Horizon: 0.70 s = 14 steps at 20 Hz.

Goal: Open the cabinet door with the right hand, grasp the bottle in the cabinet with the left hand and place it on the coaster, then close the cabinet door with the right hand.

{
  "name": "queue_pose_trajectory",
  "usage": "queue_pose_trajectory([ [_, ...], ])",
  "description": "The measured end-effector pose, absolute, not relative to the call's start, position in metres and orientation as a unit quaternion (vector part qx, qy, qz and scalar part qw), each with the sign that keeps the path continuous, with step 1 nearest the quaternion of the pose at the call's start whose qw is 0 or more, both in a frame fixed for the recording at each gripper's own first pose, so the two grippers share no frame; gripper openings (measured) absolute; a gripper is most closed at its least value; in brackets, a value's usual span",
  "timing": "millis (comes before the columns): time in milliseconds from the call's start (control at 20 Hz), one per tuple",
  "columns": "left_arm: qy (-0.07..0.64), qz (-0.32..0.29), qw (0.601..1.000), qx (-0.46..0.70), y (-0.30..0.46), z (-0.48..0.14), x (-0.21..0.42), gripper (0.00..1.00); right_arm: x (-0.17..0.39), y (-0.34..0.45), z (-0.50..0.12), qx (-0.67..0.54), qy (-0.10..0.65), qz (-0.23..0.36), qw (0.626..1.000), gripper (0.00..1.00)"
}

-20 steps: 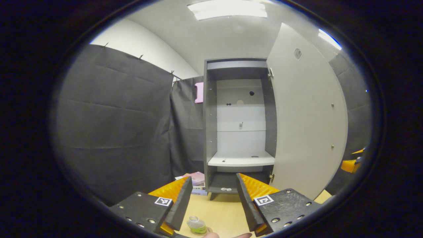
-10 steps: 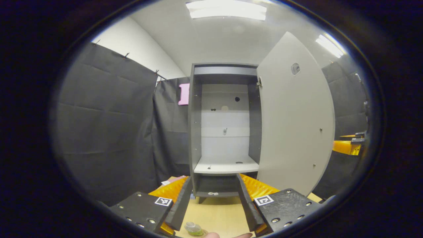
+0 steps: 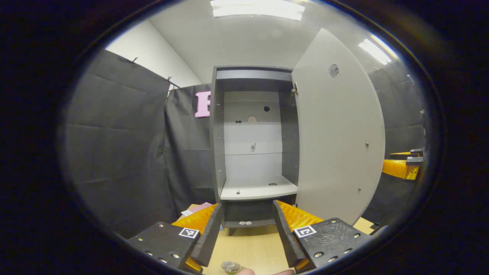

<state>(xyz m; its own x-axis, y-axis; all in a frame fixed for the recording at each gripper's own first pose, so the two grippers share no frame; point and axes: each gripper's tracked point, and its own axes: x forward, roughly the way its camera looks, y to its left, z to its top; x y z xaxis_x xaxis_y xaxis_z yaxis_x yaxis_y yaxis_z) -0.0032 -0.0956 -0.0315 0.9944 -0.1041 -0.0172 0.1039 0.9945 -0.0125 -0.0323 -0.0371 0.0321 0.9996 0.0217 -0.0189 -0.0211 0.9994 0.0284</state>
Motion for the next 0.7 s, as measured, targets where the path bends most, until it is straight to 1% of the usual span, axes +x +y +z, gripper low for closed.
queue_pose_trajectory([
  [150,0.016,-0.057,0.998,-0.021,-0.096,-0.033,-0.004,0.78,-0.033,-0.016,0.03,0.021,0.015,0.009,1.0,0.91],
  [200,0.016,-0.058,0.998,-0.022,-0.094,-0.034,-0.003,0.78,-0.032,-0.01,0.031,0.024,0.015,0.008,1.0,0.89],
  [350,0.017,-0.066,0.998,-0.013,-0.087,-0.035,0.004,0.78,-0.029,0.013,0.031,0.038,0.016,0.004,0.999,0.89],
  [400,0.015,-0.07,0.997,-0.009,-0.085,-0.035,0.006,0.75,-0.027,0.021,0.029,0.048,0.017,0.004,0.999,0.91],
  [450,0.014,-0.073,0.997,-0.005,-0.083,-0.035,0.007,0.75,-0.023,0.031,0.029,0.056,0.016,0.006,0.998,0.89],
  [650,0.017,-0.084,0.996,0.006,-0.078,-0.039,0.006,0.74,-0.01,0.058,0.025,0.063,0.011,0.016,0.998,0.91],
  [700,0.023,-0.085,0.996,0.006,-0.077,-0.041,0.005,0.78,-0.007,0.07,0.024,0.069,0.013,0.021,0.997,0.91],
])
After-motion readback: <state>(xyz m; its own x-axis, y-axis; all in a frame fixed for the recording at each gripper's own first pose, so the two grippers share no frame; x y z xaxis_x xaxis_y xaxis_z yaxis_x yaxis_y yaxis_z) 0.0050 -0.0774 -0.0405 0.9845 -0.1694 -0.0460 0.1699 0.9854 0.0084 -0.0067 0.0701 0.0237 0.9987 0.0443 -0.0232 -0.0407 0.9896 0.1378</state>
